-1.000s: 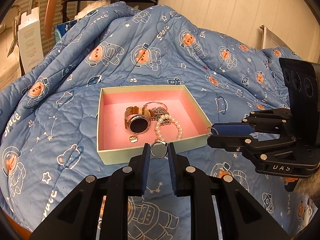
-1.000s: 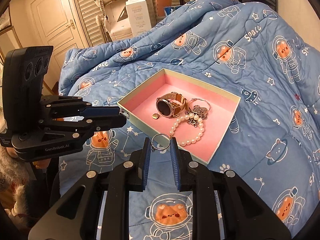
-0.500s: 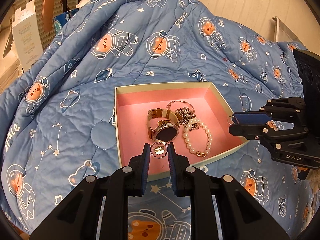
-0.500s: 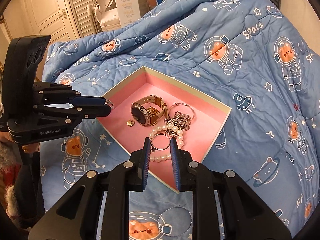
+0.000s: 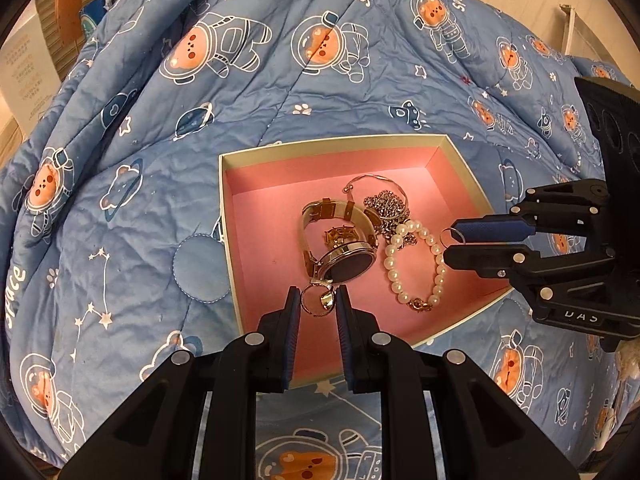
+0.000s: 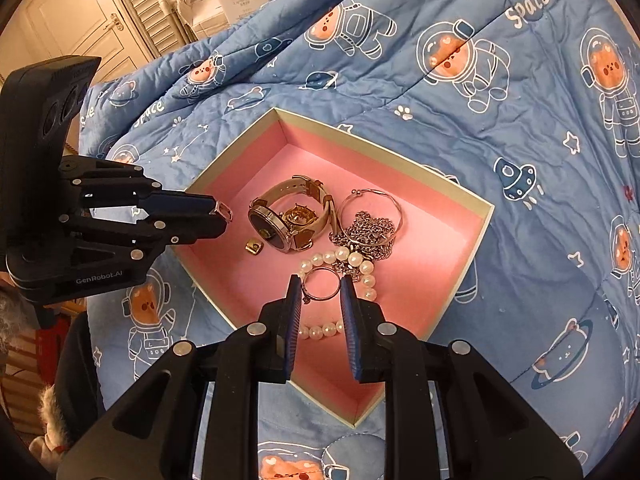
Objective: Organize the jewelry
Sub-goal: 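Lower the silver ring into the box and open the left gripper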
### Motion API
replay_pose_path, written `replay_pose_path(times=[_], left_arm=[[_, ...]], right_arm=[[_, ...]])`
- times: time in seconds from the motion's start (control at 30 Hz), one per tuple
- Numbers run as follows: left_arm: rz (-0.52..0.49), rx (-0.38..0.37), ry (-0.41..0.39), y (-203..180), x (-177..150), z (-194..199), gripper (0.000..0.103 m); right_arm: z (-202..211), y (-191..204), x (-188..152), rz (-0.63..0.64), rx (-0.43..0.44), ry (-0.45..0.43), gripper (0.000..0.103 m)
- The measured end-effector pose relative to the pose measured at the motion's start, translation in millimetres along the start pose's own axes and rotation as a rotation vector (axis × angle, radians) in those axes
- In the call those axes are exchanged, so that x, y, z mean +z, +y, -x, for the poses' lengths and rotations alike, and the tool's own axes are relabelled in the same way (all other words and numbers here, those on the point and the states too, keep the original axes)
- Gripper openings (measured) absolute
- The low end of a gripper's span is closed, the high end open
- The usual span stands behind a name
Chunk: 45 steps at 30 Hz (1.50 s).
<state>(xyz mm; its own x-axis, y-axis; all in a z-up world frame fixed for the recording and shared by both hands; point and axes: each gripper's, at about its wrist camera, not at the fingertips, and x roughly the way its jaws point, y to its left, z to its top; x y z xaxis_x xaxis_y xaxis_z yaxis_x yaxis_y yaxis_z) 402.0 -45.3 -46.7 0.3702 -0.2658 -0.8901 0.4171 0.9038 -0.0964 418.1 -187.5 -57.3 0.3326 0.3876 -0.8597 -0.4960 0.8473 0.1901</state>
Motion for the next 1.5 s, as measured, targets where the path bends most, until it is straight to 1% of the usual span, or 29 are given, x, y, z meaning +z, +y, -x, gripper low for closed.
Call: replay_pose_path(times=[0.13,0.3,0.53,0.63,0.8,0.93,1.23,1.33,1.5], left_arm=[[-0.037,0.040,0.049,-2.3,4.9,-8.4,0.017],[-0.092,0.076,0.099,-9.8,9.0,-17.0,0.017],[-0.159,0.127,0.167,-18.3,16.1,-31.2,0.017],[-0.169,0.151,0.193,-19.9,18.7,-37.9,0.017],[-0.167,0.151,0.195,-18.6,23.1,-42.2,0.017],[-0.184,0.183,0.207,-16.4,22.6,-47.3,0.017],[-0.170,0.174,0.206,-14.8,25.4,-52.8,0.018],[-0.183,0.182,0.202,-18.9,24.4,-52.0,0.018],[-0.174,0.178,0.191,-19.2,19.4,-50.5,0.019]], right_arm=[[-8.3,-1.6,5.0,0.006,0.003,0.036,0.021],[-18.9,-5.3,9.0,-0.008,0.036,0.092,0.021],[-30.6,-0.9,11.8,0.016,0.018,0.136,0.021],[-35.6,1.1,14.5,0.030,0.008,0.150,0.021],[-38.8,0.3,16.4,0.046,-0.009,0.162,0.021],[-41.5,0.2,17.2,0.059,-0.023,0.173,0.021],[-48.8,1.9,21.7,0.082,-0.052,0.183,0.021],[-48.9,0.4,22.0,0.088,-0.059,0.183,0.021],[-46.6,-2.9,21.9,0.082,-0.045,0.169,0.022]])
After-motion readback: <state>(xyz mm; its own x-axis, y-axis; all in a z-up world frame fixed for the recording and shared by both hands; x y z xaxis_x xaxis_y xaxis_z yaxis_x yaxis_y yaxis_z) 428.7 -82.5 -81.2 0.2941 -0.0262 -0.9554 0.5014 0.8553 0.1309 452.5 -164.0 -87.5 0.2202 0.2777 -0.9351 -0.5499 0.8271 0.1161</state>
